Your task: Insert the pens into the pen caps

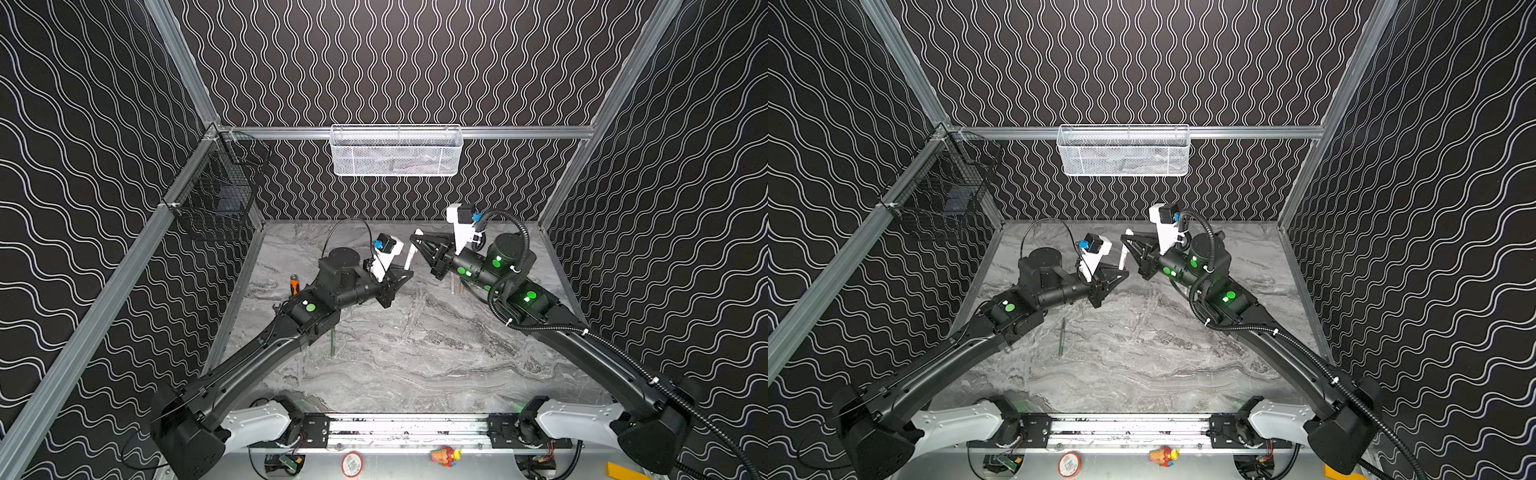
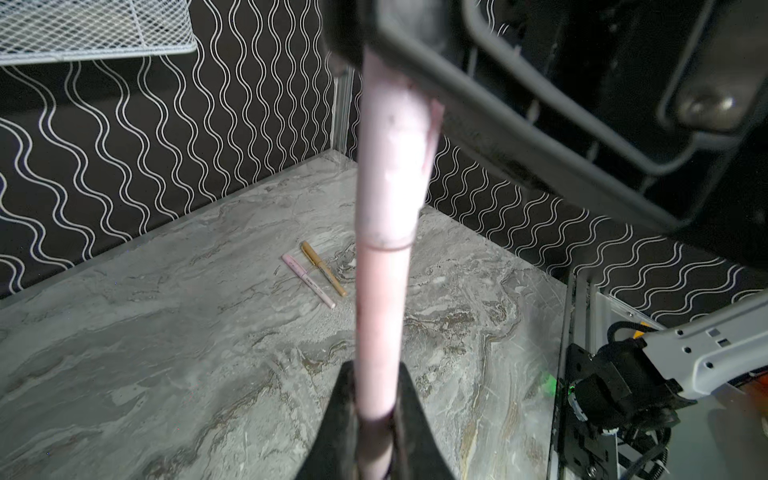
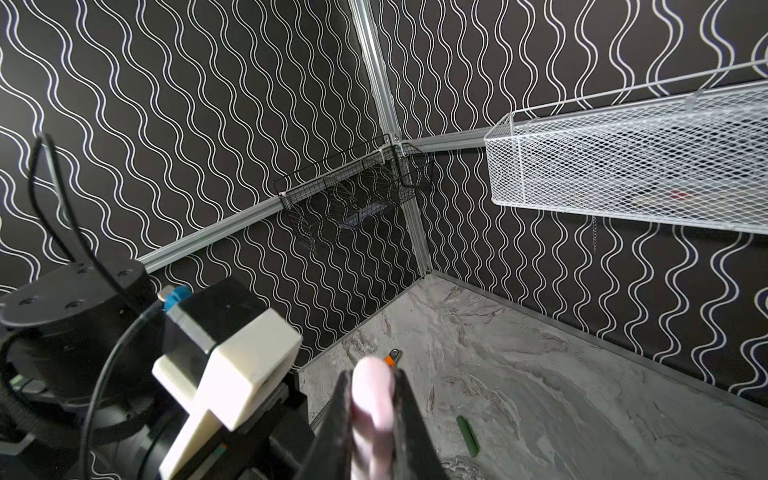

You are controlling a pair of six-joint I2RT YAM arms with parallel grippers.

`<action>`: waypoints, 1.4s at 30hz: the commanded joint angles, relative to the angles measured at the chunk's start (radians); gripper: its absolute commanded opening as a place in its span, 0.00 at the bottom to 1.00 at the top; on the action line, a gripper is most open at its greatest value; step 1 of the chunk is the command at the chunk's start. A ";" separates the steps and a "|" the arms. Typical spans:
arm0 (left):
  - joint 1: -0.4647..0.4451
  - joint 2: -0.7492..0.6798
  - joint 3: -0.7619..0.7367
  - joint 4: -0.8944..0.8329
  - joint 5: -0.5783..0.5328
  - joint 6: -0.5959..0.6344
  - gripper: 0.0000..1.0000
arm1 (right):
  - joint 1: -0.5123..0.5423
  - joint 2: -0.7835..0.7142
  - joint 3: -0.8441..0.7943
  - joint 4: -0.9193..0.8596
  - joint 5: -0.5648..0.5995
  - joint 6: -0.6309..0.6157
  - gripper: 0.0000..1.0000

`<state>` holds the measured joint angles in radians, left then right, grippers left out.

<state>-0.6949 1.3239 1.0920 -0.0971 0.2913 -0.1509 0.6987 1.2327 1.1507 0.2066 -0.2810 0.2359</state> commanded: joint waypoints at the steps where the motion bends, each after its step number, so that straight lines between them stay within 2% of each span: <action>1: 0.005 0.004 0.054 0.430 -0.107 -0.048 0.00 | 0.005 0.015 -0.031 -0.247 -0.076 -0.024 0.08; 7: 0.006 0.031 0.086 0.430 -0.067 -0.046 0.00 | 0.005 0.018 -0.022 -0.241 -0.094 -0.006 0.12; 13: 0.005 0.026 -0.027 0.421 0.013 -0.039 0.00 | 0.000 -0.041 0.015 -0.240 0.019 -0.006 0.21; 15: 0.006 0.014 -0.071 0.401 0.034 -0.033 0.00 | 0.000 -0.057 0.035 -0.236 0.048 -0.006 0.33; 18: 0.014 0.008 -0.076 0.325 0.072 -0.009 0.00 | -0.001 -0.075 0.072 -0.244 0.055 -0.008 0.40; 21: 0.031 0.003 -0.100 0.323 0.063 0.002 0.00 | 0.001 -0.090 0.098 -0.262 0.049 -0.021 0.46; 28: 0.076 -0.007 -0.170 0.385 0.041 -0.051 0.00 | 0.002 -0.092 0.125 -0.337 0.014 -0.033 0.51; 36: 0.076 -0.032 -0.190 0.363 -0.046 -0.081 0.00 | 0.002 -0.140 0.071 -0.326 0.104 -0.038 0.51; 42: 0.075 -0.023 -0.199 0.383 -0.035 -0.113 0.00 | 0.002 -0.135 0.055 -0.292 0.123 -0.038 0.50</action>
<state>-0.6216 1.2945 0.8970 0.2382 0.2634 -0.2337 0.6994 1.0966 1.2121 -0.1310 -0.1757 0.2005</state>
